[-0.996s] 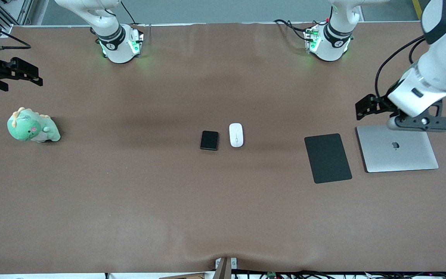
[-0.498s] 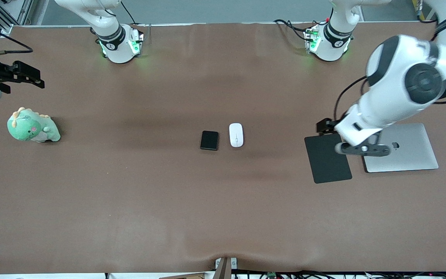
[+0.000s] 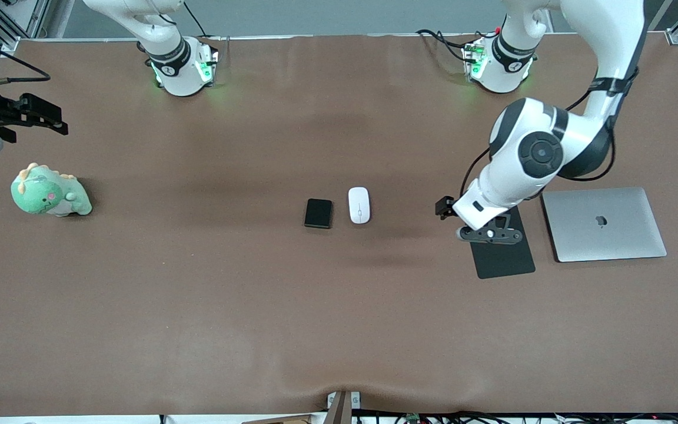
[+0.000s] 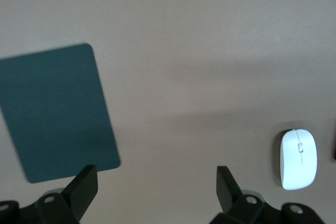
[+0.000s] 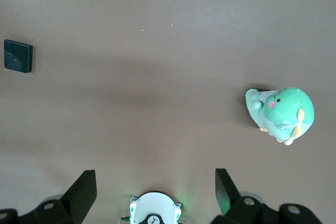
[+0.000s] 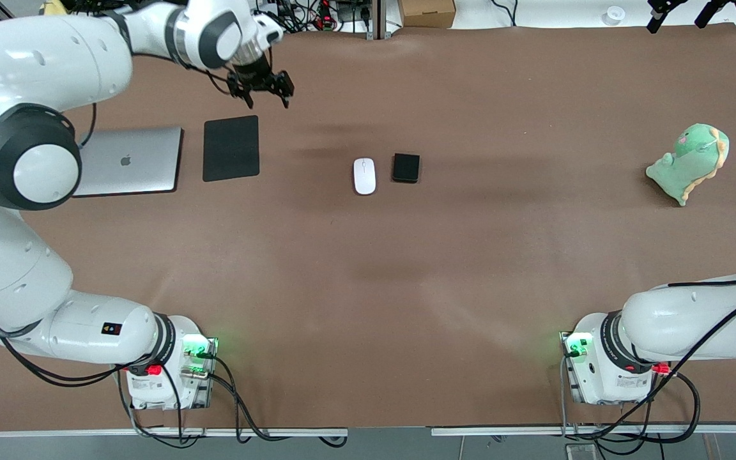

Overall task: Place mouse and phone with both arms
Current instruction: 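Reach the left gripper over the white mouse, then grasp the white mouse with the left gripper while the right arm starts moving, then carry the mouse toward the mouse pad while the right gripper reaches the phone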

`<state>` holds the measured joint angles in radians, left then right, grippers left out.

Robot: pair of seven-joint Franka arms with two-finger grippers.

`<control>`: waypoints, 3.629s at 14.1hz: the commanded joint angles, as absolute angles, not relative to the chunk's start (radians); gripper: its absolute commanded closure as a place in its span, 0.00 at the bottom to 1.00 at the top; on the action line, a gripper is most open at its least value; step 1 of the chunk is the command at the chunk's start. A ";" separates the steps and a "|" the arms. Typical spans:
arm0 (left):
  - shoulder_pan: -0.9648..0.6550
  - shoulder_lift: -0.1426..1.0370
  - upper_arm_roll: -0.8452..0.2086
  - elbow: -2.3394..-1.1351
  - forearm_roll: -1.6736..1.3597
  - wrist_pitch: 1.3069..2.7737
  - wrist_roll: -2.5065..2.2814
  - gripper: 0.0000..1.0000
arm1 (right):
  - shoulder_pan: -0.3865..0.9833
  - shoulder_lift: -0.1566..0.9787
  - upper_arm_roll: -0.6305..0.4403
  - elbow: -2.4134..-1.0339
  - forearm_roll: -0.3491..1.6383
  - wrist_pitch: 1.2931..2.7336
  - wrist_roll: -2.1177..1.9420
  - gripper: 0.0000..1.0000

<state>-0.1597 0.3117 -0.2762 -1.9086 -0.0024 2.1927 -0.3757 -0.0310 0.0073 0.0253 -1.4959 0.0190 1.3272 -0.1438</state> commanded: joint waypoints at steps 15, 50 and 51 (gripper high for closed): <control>-0.462 0.675 -0.268 -1.677 0.135 2.330 -0.779 0.00 | -0.020 0.028 0.029 -1.480 0.015 1.325 -0.149 0.00; -0.410 0.609 -0.249 -1.632 0.206 2.257 -0.835 1.00 | 0.049 0.227 0.029 -1.500 0.113 1.313 -0.068 0.00; -0.369 0.574 -0.250 -1.632 0.206 2.222 -0.784 1.00 | 0.051 0.232 0.029 -1.502 0.126 1.313 -0.057 0.00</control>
